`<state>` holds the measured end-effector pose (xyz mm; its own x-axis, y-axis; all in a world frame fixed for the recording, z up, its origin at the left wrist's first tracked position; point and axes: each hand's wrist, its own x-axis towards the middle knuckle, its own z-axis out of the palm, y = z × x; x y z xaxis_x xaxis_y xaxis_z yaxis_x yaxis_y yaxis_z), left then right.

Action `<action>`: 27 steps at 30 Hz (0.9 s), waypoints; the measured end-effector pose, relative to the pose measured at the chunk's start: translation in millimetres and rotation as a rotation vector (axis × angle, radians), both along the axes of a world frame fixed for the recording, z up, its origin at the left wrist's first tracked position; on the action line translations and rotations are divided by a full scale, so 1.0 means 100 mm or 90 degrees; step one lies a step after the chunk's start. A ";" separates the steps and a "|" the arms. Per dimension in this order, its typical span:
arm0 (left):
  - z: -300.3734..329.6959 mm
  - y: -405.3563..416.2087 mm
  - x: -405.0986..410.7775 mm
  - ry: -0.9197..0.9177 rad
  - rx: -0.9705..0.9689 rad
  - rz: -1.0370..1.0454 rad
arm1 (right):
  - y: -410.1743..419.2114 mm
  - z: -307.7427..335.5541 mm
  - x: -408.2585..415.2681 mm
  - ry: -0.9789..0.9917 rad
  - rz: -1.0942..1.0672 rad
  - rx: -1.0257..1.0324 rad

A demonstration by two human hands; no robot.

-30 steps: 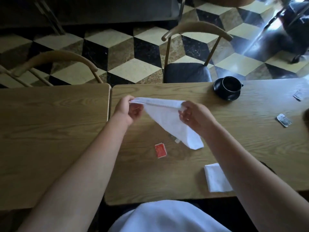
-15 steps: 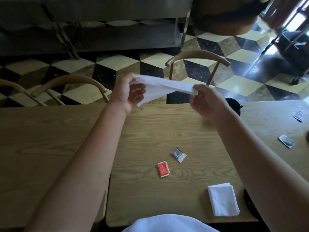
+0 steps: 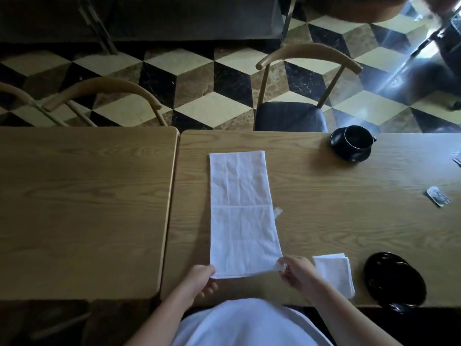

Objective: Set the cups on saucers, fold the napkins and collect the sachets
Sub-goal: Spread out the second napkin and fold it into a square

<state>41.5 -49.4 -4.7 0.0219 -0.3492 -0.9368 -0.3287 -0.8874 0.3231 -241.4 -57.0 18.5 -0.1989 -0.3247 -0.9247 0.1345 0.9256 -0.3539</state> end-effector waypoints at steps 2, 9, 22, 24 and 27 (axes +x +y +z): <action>-0.05 0.10 0.00 -0.002 0.047 -0.043 | 0.15 -0.09 -0.03 0.004 0.016 0.030; 0.03 -0.04 0.06 0.003 0.046 0.002 | 0.15 -0.07 -0.03 0.018 0.042 0.003; 0.58 -1.35 -0.05 0.201 -0.081 0.386 | -1.22 0.51 -0.15 -0.098 0.001 -0.228; 0.59 -1.64 -0.10 0.203 -0.088 0.401 | -1.49 0.49 -0.18 -0.105 0.017 -0.244; 0.54 -2.06 -0.16 0.187 -0.072 0.377 | -1.88 0.40 -0.17 -0.033 0.082 -0.240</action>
